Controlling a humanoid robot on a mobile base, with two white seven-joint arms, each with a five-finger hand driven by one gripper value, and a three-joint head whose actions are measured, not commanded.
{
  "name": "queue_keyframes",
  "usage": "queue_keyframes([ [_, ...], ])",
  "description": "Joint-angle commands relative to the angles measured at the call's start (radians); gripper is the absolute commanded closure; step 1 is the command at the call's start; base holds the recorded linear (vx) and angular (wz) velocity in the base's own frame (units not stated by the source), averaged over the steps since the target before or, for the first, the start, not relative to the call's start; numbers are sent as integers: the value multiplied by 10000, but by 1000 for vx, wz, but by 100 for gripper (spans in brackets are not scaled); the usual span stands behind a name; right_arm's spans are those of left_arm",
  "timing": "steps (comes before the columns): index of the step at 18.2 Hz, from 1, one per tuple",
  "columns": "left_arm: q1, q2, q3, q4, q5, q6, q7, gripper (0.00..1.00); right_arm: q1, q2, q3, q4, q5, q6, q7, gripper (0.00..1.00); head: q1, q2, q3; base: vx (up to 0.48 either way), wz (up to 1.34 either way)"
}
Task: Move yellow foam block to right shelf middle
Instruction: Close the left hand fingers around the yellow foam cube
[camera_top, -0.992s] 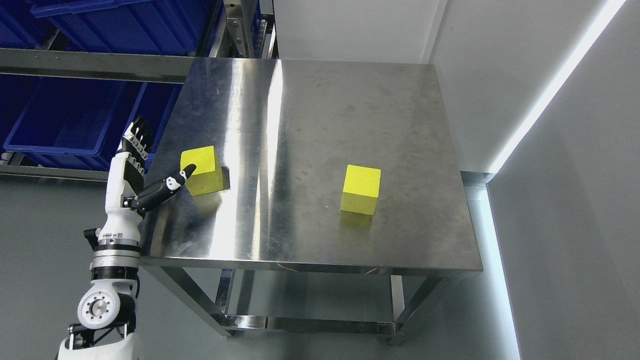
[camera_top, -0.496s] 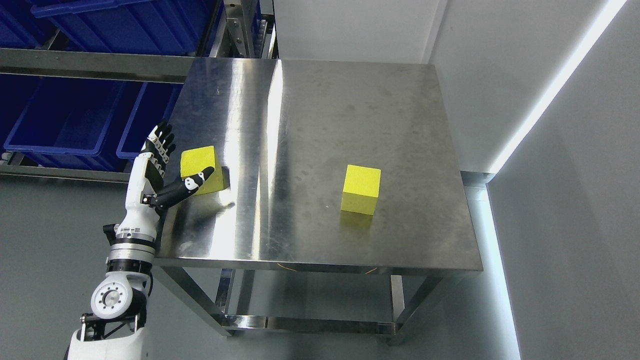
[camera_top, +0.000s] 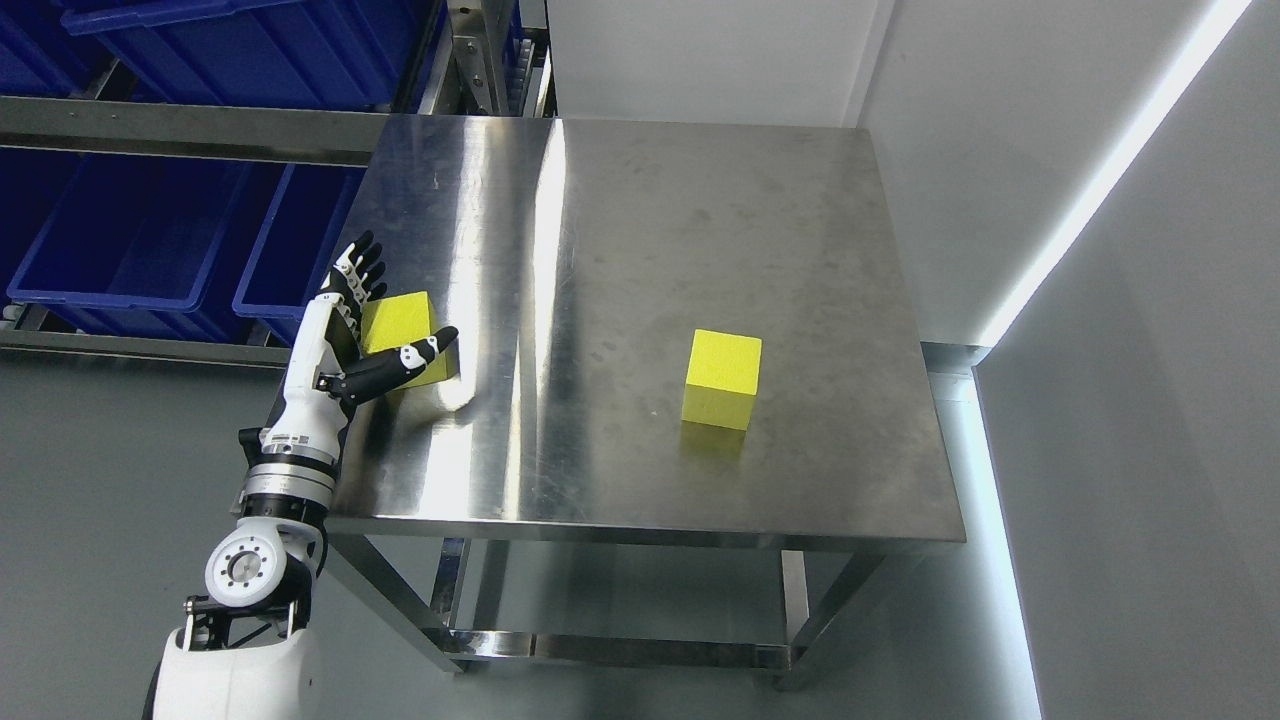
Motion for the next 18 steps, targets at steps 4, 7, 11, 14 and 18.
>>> queue_keyframes([
  [4, -79, 174, -276, 665, -184, 543, -31, 0, 0, -175, -77, -175, 31, -5, -2, 0, 0, 0, 0, 0, 0],
  [7, -109, 174, -276, 650, -199, 881, -260, 0, 0, -175, -77, -175, 31, -5, -2, 0, 0, 0, 0, 0, 0],
  [11, -124, 174, -276, 650, -582, 1005, -1135, 0, 0, -175, -62, -175, 31, -5, -2, 0, 0, 0, 0, 0, 0],
  [14, -125, 174, -246, 650, -736, 1005, -1151, 7, 0, -175, -61, -175, 31, -5, -2, 0, 0, 0, 0, 0, 0],
  [18, -94, 174, 229, 650, -721, 959, -1182, 35, 0, -175, -62, -175, 31, -5, -2, 0, 0, 0, 0, 0, 0],
])
